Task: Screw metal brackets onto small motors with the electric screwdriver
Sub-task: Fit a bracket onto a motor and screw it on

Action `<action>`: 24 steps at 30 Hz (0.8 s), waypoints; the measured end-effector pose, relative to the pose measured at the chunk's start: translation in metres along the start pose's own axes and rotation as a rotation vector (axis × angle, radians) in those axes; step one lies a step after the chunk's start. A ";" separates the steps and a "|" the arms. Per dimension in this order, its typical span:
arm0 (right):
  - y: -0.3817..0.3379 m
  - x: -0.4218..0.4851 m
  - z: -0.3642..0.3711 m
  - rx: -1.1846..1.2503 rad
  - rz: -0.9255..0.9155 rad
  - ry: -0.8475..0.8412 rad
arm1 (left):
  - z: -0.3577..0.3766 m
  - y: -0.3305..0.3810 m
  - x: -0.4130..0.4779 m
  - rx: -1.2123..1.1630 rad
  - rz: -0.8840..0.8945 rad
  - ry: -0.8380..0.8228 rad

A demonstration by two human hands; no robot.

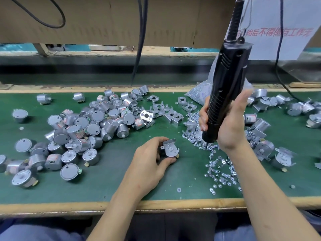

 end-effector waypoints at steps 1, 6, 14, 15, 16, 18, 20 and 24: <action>0.002 0.000 0.000 -0.001 0.003 0.000 | 0.000 0.000 0.000 -0.004 -0.005 0.001; 0.009 0.000 0.001 0.006 0.012 -0.009 | -0.001 0.000 0.000 -0.013 -0.008 0.003; 0.016 0.002 0.006 0.016 0.011 -0.002 | -0.002 0.002 0.000 -0.022 -0.014 0.001; 0.016 0.002 0.007 0.019 0.014 -0.007 | -0.002 0.002 0.000 -0.022 -0.016 0.000; 0.016 0.001 0.008 0.024 0.018 -0.016 | -0.002 0.002 0.000 -0.021 -0.017 -0.002; 0.017 -0.001 0.010 0.032 0.023 -0.034 | -0.002 0.002 0.000 -0.019 -0.017 -0.003; 0.017 -0.004 0.012 0.040 0.028 -0.047 | -0.003 0.003 0.001 -0.015 -0.012 -0.002; 0.017 -0.009 0.016 0.048 0.030 -0.067 | -0.003 0.003 0.001 -0.023 -0.015 -0.005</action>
Point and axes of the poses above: each hand's wrist, its own x-axis towards the middle knuckle, its own z-axis out of the palm, y = z × x, the point moved 4 cm from there along x, towards the middle knuckle, and after that the axes turned 8 degrees about x, right-handed, at the moved point
